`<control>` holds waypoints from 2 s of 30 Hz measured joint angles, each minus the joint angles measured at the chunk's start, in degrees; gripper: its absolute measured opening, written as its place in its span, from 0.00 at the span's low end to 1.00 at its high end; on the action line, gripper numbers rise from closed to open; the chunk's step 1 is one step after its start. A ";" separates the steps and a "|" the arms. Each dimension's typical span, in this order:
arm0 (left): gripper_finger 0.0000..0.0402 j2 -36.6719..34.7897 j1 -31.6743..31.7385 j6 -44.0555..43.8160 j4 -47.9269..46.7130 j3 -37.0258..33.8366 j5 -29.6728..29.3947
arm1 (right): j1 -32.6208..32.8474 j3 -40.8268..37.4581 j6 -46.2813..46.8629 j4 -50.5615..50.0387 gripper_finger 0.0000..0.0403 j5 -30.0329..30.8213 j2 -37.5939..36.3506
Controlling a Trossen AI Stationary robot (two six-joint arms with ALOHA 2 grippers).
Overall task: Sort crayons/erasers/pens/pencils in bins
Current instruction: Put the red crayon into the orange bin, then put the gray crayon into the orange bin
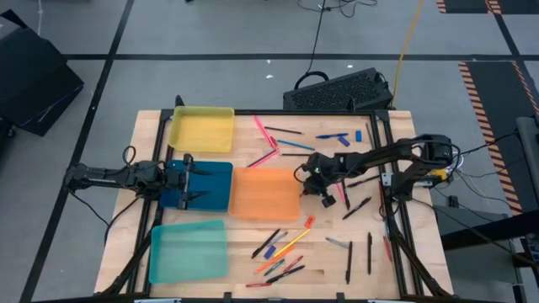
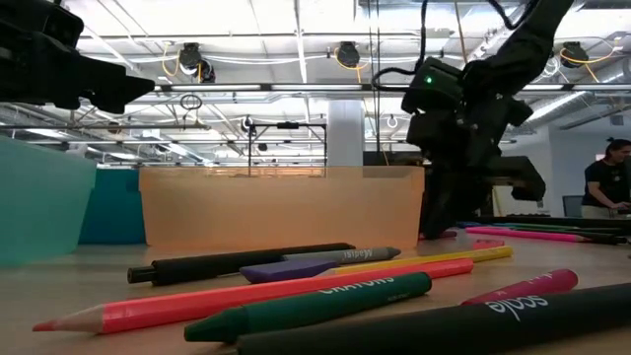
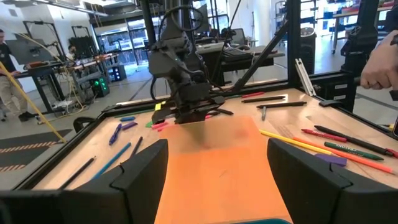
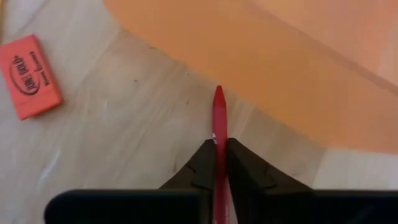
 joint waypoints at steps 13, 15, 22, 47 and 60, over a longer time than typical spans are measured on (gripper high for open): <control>0.68 -0.02 -0.01 0.00 0.02 0.00 0.00 | 13.97 12.16 22.06 -25.48 0.06 20.85 -19.31; 0.68 0.00 0.01 0.00 -0.02 0.00 0.00 | 15.79 14.55 23.35 -20.96 0.06 22.87 -19.15; 0.68 0.00 0.01 0.00 -0.05 0.00 0.00 | 18.65 19.34 20.35 -0.09 0.06 28.29 -7.35; 0.68 0.00 -0.01 0.00 -0.02 0.00 0.00 | 24.16 29.71 22.28 11.38 0.44 21.44 7.49; 0.68 -0.02 0.01 0.00 -0.02 0.00 0.00 | 35.80 29.68 33.05 12.02 0.40 28.20 14.14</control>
